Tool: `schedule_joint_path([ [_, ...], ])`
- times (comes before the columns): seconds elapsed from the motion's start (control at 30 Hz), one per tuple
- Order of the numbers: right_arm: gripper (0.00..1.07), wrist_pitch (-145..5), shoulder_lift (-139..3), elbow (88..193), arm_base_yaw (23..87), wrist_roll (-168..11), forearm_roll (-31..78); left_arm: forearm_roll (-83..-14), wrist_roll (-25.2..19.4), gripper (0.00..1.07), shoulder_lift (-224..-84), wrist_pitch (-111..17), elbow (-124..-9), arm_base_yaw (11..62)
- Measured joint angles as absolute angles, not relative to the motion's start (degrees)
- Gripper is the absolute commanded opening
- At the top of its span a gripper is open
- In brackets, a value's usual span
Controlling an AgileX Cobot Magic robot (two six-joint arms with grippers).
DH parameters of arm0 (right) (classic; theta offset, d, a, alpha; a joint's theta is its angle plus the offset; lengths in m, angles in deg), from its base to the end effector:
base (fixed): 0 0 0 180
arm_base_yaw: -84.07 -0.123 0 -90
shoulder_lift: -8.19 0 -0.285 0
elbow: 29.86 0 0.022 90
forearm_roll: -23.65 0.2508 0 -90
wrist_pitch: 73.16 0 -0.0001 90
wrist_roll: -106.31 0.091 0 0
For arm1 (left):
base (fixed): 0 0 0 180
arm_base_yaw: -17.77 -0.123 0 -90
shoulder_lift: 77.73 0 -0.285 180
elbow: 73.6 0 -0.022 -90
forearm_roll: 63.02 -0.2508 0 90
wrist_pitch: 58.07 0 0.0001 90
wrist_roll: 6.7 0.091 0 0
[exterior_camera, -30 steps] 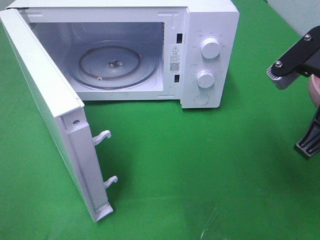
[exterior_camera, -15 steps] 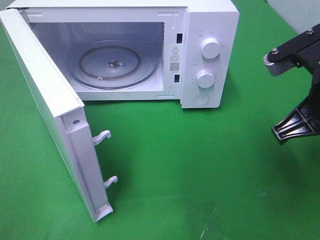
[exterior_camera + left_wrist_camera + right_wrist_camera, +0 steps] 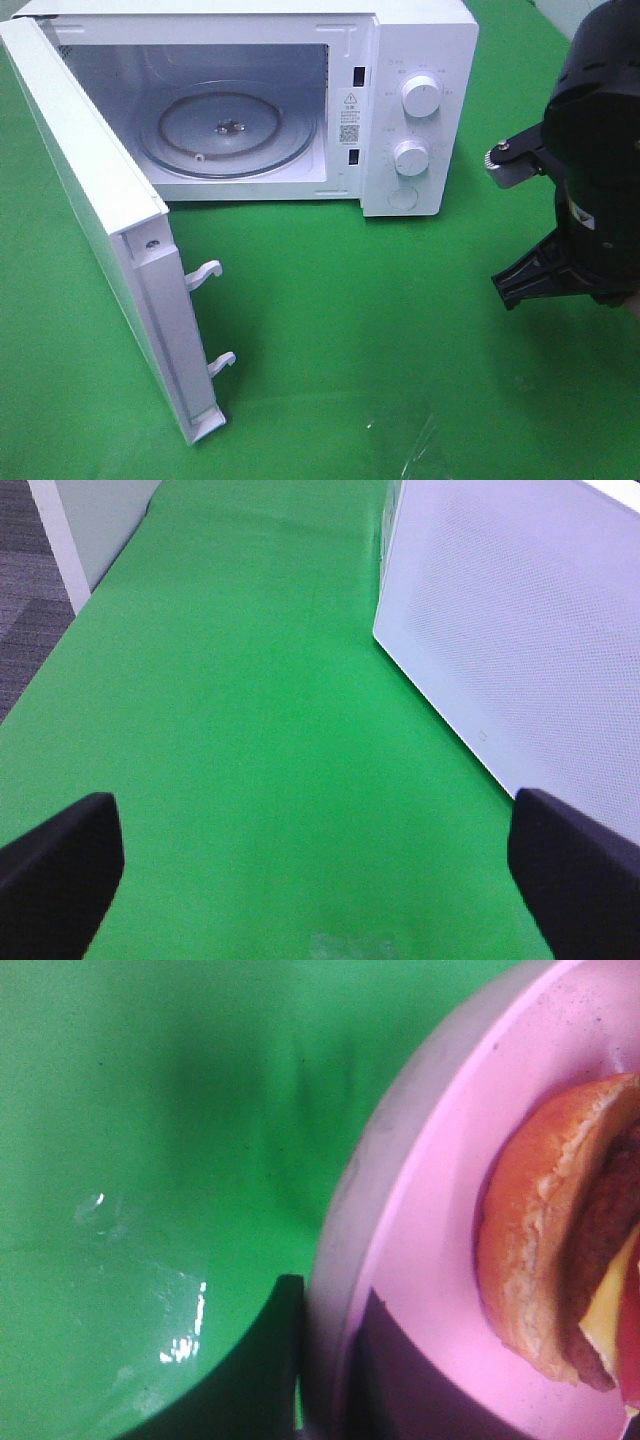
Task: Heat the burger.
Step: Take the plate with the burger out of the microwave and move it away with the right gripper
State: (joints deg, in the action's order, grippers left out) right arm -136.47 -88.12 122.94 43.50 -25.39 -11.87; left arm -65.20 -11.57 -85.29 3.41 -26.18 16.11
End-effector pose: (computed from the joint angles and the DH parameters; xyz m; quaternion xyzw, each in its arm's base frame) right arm 0.2207 0.1267 0.2084 -0.0885 0.9588 -0.2281 0.1443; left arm -0.0084 0.0028 0.2818 -0.0495 0.8486 0.0042 0.5267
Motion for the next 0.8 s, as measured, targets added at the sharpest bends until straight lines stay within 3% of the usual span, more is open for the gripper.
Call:
schedule_joint_path([
  [0.8,0.00,-127.59,-99.40,123.06,43.50,-16.51,-12.33,-65.20,-11.57,0.96,-85.29,3.41,-26.18,16.11],
])
